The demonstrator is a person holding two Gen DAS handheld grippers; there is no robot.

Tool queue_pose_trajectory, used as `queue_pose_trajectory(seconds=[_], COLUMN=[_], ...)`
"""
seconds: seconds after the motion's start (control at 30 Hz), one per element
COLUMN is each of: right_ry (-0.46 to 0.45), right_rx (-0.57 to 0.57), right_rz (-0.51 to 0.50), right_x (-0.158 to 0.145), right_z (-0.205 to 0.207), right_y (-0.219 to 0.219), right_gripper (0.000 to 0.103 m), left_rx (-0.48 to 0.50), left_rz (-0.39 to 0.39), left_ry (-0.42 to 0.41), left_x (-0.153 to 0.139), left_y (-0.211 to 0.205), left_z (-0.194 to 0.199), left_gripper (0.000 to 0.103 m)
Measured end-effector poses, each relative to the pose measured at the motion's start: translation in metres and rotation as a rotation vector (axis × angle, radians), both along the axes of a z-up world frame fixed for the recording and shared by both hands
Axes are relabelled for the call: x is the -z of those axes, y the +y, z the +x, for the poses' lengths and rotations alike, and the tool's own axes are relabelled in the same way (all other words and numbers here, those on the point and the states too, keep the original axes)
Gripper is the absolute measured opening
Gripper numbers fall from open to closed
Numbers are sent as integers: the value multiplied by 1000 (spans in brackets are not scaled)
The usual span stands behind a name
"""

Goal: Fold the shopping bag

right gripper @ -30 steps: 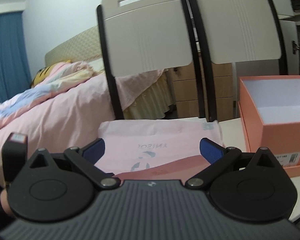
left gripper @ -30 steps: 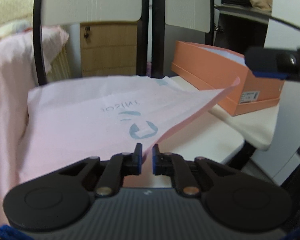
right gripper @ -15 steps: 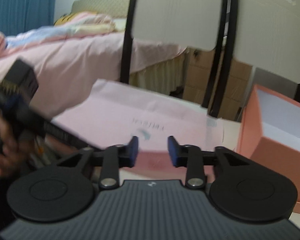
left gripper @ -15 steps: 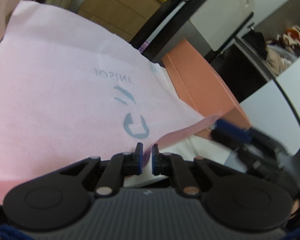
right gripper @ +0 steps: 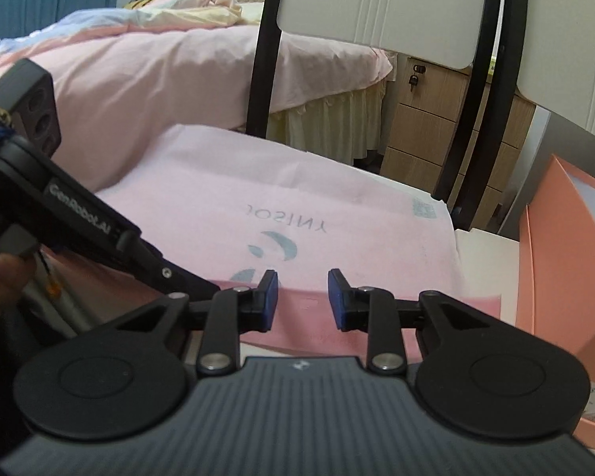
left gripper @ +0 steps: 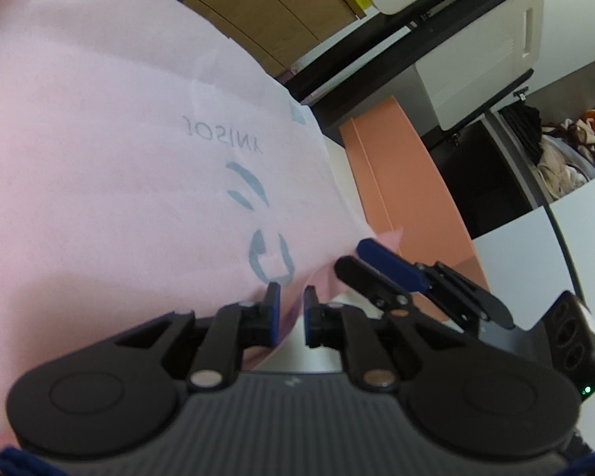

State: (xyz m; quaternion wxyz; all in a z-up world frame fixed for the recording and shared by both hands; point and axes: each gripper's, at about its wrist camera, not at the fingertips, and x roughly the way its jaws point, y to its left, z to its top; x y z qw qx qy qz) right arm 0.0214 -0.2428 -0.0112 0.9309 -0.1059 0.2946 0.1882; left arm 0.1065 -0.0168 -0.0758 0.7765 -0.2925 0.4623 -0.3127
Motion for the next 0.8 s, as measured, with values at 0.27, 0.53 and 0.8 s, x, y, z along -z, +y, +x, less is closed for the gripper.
queue_pose_trajectory(seconds=[0.27, 0.53, 0.8], right_ry=[39, 119, 135], right_rx=[10, 21, -3], right_rz=[21, 65, 17], right_x=[19, 27, 24], right_z=[22, 43, 54], right_y=[-7, -9, 0], right_gripper=[30, 30, 31], left_rx=[4, -24, -64], left_rz=[39, 137, 294], left_ry=[-64, -180, -336], left_x=[-3, -14, -27], left_y=[-4, 6, 6], left_z=[2, -16, -40], left_gripper=[15, 25, 34])
